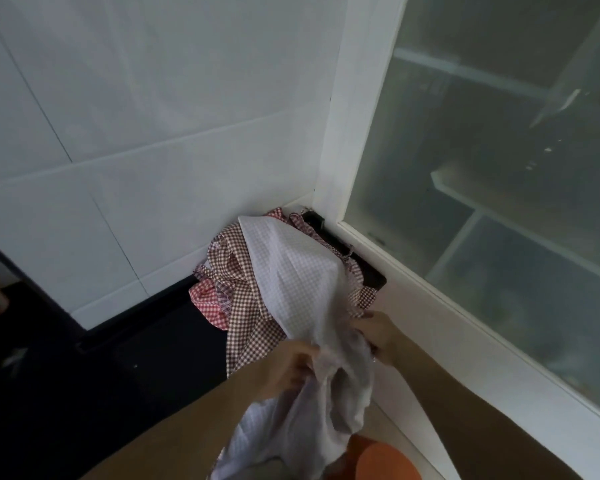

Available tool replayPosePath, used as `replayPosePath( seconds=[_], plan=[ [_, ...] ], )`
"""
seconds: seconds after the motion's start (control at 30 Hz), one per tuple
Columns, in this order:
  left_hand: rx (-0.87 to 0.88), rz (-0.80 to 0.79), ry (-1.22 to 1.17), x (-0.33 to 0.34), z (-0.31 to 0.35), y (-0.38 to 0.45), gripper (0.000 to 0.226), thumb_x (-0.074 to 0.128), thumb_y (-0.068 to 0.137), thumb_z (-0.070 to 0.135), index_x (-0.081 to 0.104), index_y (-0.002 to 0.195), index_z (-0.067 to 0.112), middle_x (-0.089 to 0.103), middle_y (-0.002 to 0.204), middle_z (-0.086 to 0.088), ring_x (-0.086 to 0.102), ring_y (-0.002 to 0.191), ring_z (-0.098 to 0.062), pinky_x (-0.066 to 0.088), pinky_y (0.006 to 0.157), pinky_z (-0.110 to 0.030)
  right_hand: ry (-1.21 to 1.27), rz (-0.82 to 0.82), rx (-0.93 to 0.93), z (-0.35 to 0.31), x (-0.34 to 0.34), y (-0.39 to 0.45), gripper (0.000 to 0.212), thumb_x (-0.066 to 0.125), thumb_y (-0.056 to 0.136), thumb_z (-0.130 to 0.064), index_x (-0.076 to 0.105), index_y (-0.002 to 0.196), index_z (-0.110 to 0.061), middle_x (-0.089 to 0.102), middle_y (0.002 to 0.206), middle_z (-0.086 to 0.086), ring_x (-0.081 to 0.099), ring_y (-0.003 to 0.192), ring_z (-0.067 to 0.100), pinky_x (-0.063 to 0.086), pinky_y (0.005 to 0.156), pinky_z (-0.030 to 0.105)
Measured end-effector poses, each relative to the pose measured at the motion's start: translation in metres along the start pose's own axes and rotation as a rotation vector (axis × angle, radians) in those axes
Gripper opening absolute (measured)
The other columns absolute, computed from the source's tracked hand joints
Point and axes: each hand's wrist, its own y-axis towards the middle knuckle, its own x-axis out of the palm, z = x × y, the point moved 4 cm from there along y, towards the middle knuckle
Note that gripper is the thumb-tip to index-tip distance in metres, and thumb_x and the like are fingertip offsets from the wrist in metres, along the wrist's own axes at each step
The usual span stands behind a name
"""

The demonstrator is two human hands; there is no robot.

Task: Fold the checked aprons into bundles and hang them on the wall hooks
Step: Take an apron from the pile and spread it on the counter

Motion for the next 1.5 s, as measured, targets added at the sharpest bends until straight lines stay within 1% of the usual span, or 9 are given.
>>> replayPosePath(
  seconds=[0.17,0.3,0.47,0.63,0.87,0.97,1.17,1.33,1.5],
  plan=[
    [0.131,0.531,-0.085,-0.051,0.01,0.003,0.019,0.067,0.087,0.022,0.063,0.091,0.004,0.057,0.087,-0.015,0.058,0.077,-0.028,0.042,0.061,-0.025,-0.2,-0.175,-0.074,0.017,0.014,0.009,0.047,0.066,0.055,-0.012,0.063,0.092,0.017,0.067,0.097,0.032,0.064,0.091,0.049,0.051,0.089,0.065],
    [0.307,0.826,0.0,-0.087,0.028,-0.005,0.069,0.078,0.081,0.038,0.045,0.131,0.003,0.057,0.117,-0.007,0.058,0.105,-0.024,0.049,0.086,-0.032,-0.456,-0.226,-0.037,0.021,-0.006,0.0,0.047,0.063,0.059,-0.018,0.074,0.103,-0.004,0.072,0.106,0.012,0.066,0.101,0.032,0.052,0.097,0.042],
    [0.349,0.731,-0.043,-0.082,0.057,0.004,0.083,0.086,0.075,0.025,0.036,0.137,0.002,0.053,0.13,0.0,0.057,0.112,-0.02,0.053,0.088,-0.032,-0.611,-0.184,0.013,0.025,-0.046,-0.005,0.043,0.063,0.059,-0.029,0.069,0.092,-0.002,0.069,0.105,0.019,0.063,0.093,0.024,0.054,0.088,0.035],
    [0.341,0.511,0.229,-0.046,0.064,0.017,0.036,0.071,0.091,0.017,0.06,0.12,-0.003,0.068,0.116,-0.016,0.066,0.078,-0.012,0.056,0.06,-0.016,-0.42,-0.118,-0.021,0.024,-0.066,-0.007,0.037,0.081,0.078,-0.036,0.064,0.102,-0.014,0.067,0.102,0.004,0.064,0.091,0.021,0.055,0.072,0.028],
    [0.226,0.019,0.893,0.042,0.059,0.029,0.071,0.075,0.085,0.04,0.045,0.147,0.019,0.049,0.143,0.009,0.047,0.132,-0.013,0.038,0.108,-0.026,-0.128,-0.225,-0.135,0.014,-0.035,-0.012,0.044,0.083,0.074,-0.038,0.066,0.11,-0.021,0.071,0.111,0.004,0.07,0.098,0.022,0.059,0.085,0.033],
    [0.207,0.079,0.961,0.054,0.054,0.026,0.051,0.07,0.088,0.039,0.061,0.132,0.014,0.062,0.13,-0.004,0.058,0.118,-0.02,0.047,0.102,-0.032,-0.178,-0.27,-0.106,0.014,-0.019,-0.009,0.071,0.094,0.055,-0.049,0.072,0.111,-0.011,0.075,0.108,0.008,0.071,0.1,0.027,0.058,0.09,0.042],
    [0.331,0.015,0.408,0.016,0.054,0.009,0.038,0.075,0.086,0.031,0.067,0.122,0.033,0.066,0.127,0.013,0.06,0.119,-0.008,0.045,0.106,-0.031,-0.19,-0.122,-0.175,0.003,-0.025,0.0,0.044,0.092,0.067,-0.029,0.075,0.092,0.002,0.074,0.094,0.022,0.071,0.092,0.041,0.055,0.087,0.06],
    [0.33,0.379,0.246,-0.03,0.063,0.0,0.031,0.064,0.095,0.023,0.065,0.123,0.008,0.07,0.113,-0.01,0.069,0.1,-0.025,0.06,0.084,-0.046,-0.134,-0.12,-0.307,-0.031,-0.036,-0.002,0.043,0.088,0.072,-0.031,0.074,0.101,-0.004,0.075,0.101,0.015,0.072,0.095,0.036,0.055,0.089,0.06],
    [-0.201,0.435,0.494,-0.079,0.037,-0.016,0.028,0.057,0.094,0.011,0.057,0.121,0.004,0.065,0.108,-0.018,0.07,0.09,-0.035,0.062,0.073,-0.045,-0.197,0.122,-0.478,-0.081,-0.071,-0.018,0.037,0.083,0.078,-0.034,0.073,0.094,-0.002,0.074,0.098,0.016,0.069,0.094,0.034,0.056,0.089,0.055]
  ],
)
